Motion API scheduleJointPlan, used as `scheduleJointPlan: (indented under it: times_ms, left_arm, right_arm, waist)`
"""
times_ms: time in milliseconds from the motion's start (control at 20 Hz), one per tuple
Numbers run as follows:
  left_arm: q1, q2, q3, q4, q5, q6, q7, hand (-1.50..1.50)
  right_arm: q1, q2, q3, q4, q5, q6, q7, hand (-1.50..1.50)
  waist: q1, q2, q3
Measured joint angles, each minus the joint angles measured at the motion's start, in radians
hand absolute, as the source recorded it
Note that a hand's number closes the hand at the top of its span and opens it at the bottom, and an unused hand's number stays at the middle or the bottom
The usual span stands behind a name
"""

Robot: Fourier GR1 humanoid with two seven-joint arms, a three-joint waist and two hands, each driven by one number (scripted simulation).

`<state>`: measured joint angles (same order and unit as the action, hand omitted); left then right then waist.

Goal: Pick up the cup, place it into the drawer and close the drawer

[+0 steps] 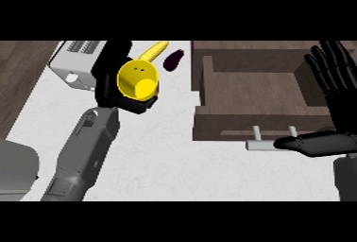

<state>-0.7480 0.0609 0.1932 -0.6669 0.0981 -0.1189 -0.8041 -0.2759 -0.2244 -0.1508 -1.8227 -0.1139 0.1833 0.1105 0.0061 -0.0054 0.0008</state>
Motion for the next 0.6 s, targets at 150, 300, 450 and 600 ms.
scheduleJointPlan:
  times_ms: [150, 300, 450, 600]
  left_arm:
    - [-0.067, -0.029, -0.028, -0.083, 0.004, 0.055, 0.124, 1.5]
    - [-0.132, -0.045, -0.07, -0.147, 0.011, 0.125, 0.24, 1.5]
    - [-0.208, -0.053, -0.115, -0.16, 0.019, 0.199, 0.321, 1.5]
    - [-0.304, -0.057, -0.168, -0.123, 0.041, 0.29, 0.383, 1.5]
  right_arm:
    - [0.003, -0.003, -0.006, -0.01, -0.008, 0.003, 0.006, -1.5]
    - [0.018, -0.003, -0.017, -0.011, -0.016, 0.007, -0.005, -1.5]
    - [0.015, -0.003, -0.021, 0.006, -0.012, 0.01, -0.026, -1.5]
    - [0.025, 0.005, -0.01, -0.003, -0.002, 0.008, -0.032, -1.5]
  waist:
    - [-0.001, -0.001, 0.0]
    - [-0.004, -0.001, 0.0]
    - [-0.012, 0.002, 0.0]
    - [-0.025, 0.005, 0.0]
